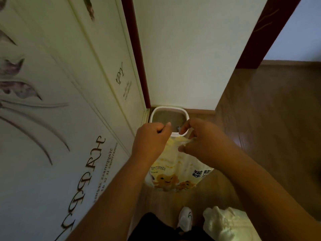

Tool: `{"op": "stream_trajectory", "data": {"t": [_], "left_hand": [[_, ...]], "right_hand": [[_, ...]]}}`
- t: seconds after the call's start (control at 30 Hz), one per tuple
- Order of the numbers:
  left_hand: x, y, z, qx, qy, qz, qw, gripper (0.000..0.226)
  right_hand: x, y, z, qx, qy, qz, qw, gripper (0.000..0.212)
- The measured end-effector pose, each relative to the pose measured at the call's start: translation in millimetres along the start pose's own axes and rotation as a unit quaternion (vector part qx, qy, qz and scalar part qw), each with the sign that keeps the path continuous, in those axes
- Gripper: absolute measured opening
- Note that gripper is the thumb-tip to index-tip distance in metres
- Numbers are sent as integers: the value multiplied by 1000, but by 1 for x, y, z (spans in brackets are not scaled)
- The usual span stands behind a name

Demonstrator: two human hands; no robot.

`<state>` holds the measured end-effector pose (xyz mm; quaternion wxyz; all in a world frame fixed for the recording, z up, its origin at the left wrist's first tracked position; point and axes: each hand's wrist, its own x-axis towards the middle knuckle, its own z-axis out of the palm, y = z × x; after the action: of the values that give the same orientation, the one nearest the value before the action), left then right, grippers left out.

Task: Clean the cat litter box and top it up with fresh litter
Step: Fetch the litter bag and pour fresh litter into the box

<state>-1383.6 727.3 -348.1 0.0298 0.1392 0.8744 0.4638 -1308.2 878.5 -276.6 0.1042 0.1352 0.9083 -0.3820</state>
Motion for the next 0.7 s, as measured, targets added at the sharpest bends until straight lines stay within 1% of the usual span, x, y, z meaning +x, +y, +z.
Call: {"op": "stream_trajectory", "data": {"t": [0.13, 0.23, 0.3, 0.47, 0.6, 0.7], "left_hand": [[46, -1, 15, -3, -2, -22, 1000, 56], [82, -9, 29, -6, -16, -25, 1000, 57], [107, -14, 40, -13, -28, -26, 999, 58], [175, -29, 65, -23, -74, -15, 997, 61], [220, -47, 81, -26, -116, -10, 993, 60], [249, -61, 97, -20, -145, -6, 989, 59]], "right_hand": [[49, 5, -18, -7, -17, 6, 1000, 36], [85, 9, -29, -8, -26, 28, 999, 36], [109, 12, -34, -3, -18, 48, 999, 35], [169, 22, -40, 7, 15, 99, 995, 30], [213, 31, -40, 10, 22, 126, 992, 30], [243, 45, -34, 35, 17, 152, 988, 30]]}}
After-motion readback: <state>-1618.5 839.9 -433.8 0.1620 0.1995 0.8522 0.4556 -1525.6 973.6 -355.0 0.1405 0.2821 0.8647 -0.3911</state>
